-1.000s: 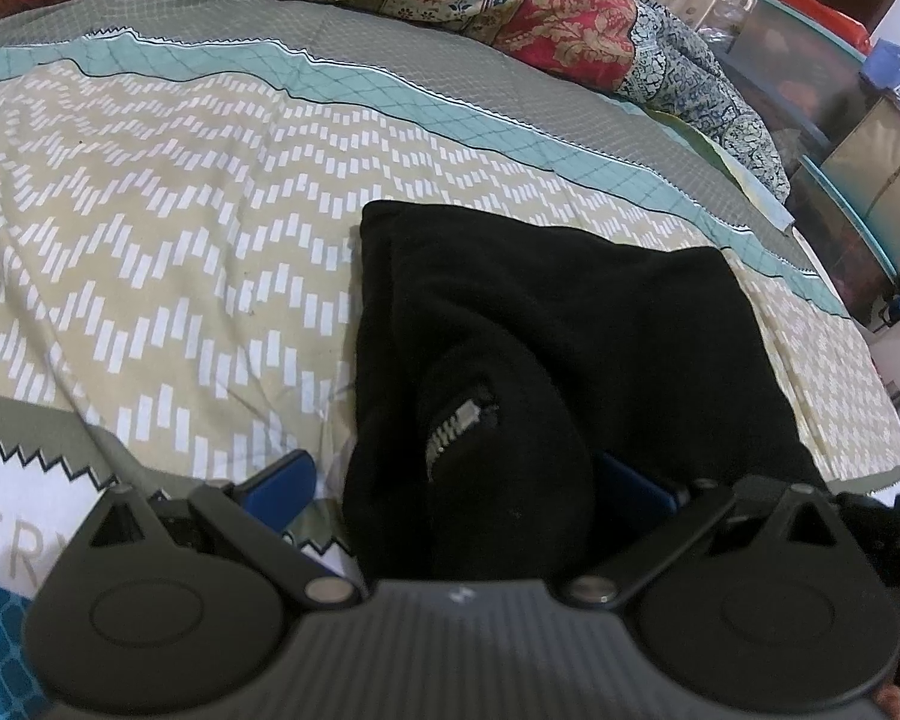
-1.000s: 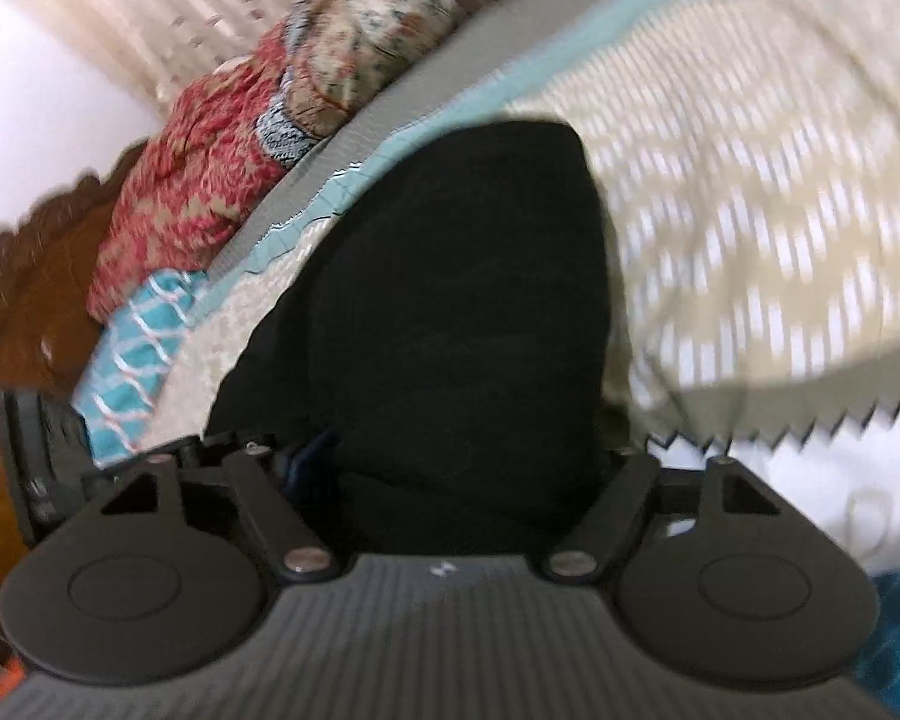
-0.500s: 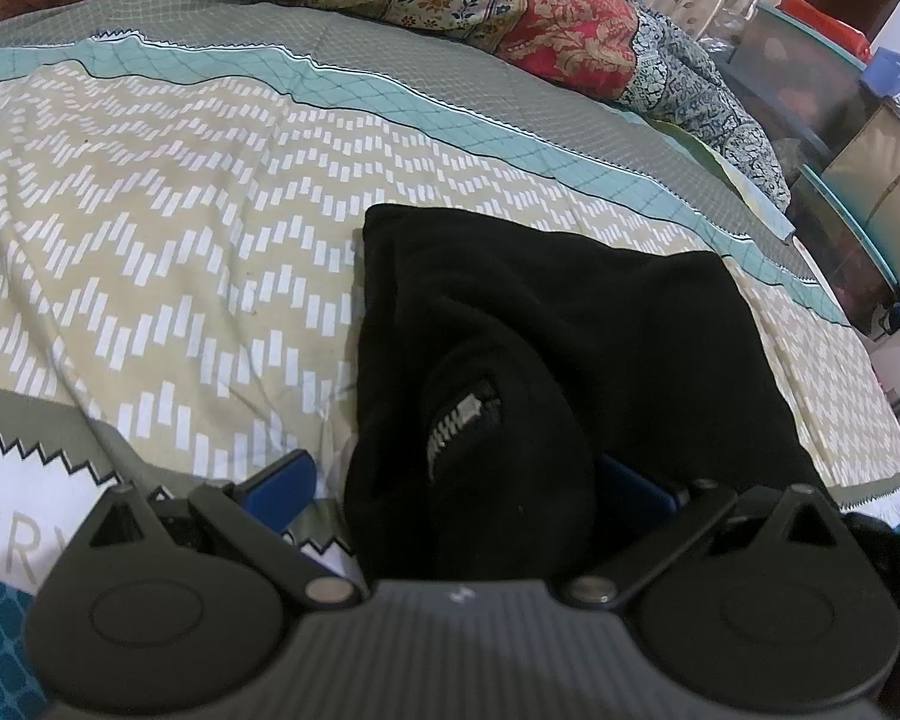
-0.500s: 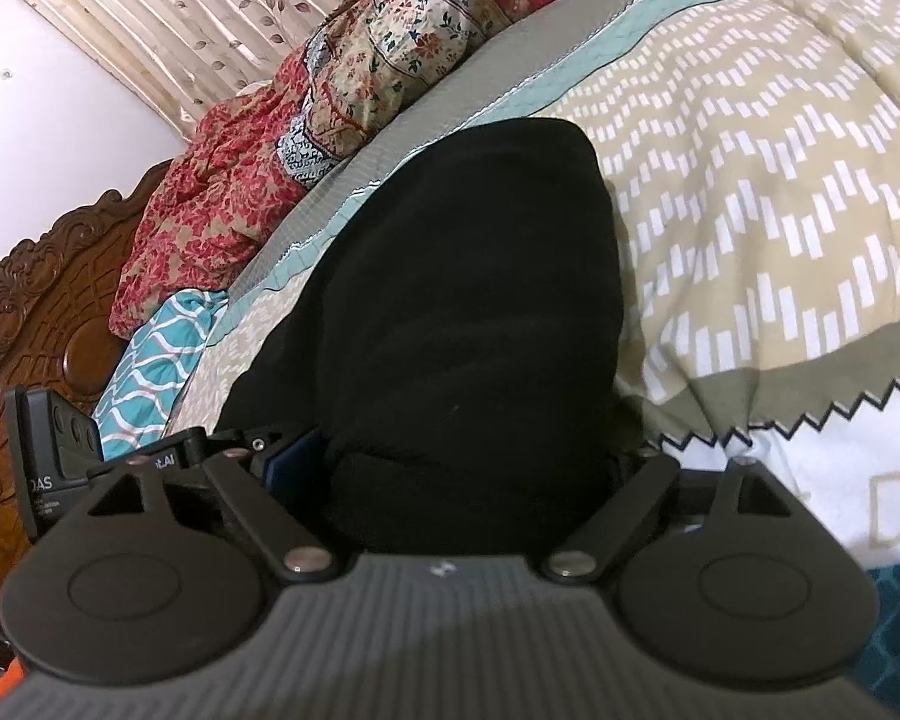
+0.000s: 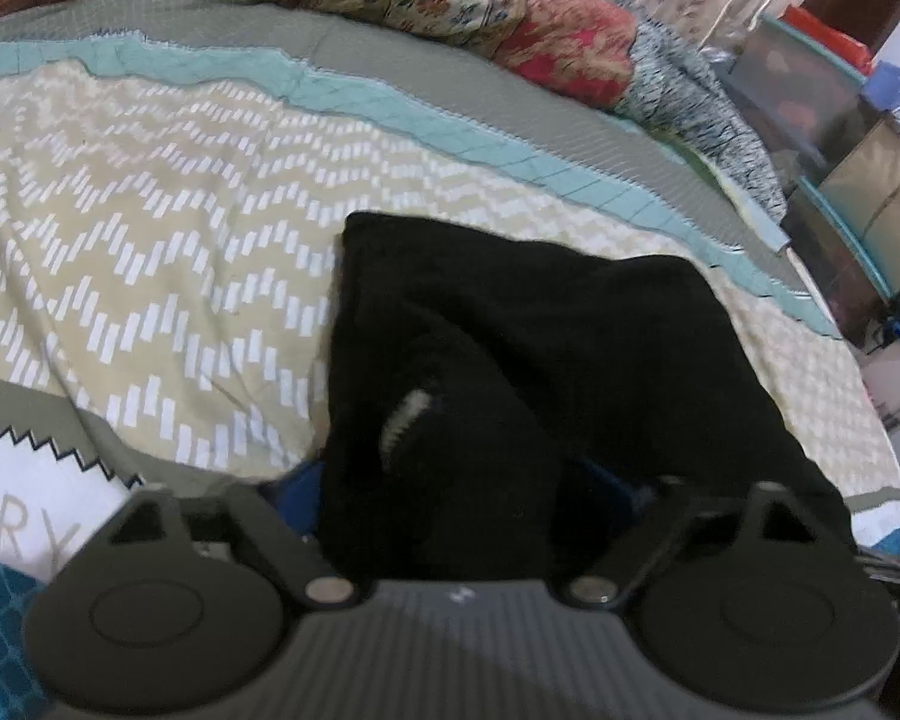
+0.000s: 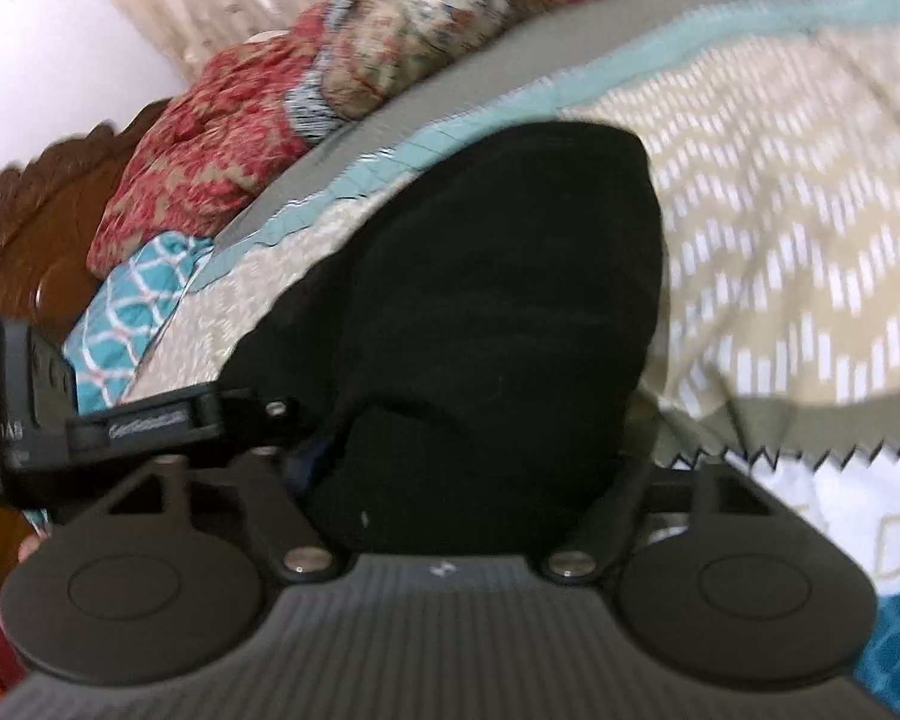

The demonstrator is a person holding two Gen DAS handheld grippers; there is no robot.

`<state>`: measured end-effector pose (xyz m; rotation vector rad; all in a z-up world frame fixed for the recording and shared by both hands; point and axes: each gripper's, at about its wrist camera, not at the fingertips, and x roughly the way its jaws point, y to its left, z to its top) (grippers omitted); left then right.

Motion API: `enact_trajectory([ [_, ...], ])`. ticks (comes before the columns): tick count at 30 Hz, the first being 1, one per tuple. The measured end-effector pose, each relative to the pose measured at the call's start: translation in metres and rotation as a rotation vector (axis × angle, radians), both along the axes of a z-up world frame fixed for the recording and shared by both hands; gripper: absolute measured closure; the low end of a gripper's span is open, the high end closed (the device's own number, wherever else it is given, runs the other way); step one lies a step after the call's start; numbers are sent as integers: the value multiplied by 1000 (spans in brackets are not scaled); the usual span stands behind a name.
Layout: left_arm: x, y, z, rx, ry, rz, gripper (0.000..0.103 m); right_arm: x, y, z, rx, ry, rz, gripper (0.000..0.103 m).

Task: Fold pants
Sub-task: 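Lift the folded pants with both grippers and set them down near the pillows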

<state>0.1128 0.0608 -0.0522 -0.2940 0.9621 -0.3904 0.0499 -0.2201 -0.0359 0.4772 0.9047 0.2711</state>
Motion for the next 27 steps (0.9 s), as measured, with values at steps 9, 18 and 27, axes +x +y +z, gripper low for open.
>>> enact_trajectory([
  [9, 1, 20, 49, -186, -52, 54, 51, -5, 31, 47, -134, -243, 109, 51],
  [18, 92, 7, 125, -152, -268, 37, 51, 82, 15, 86, -169, -498, 143, 51],
  [27, 231, -28, 90, -66, -287, 86, 49, 201, -25, 38, -114, -488, 83, 50],
])
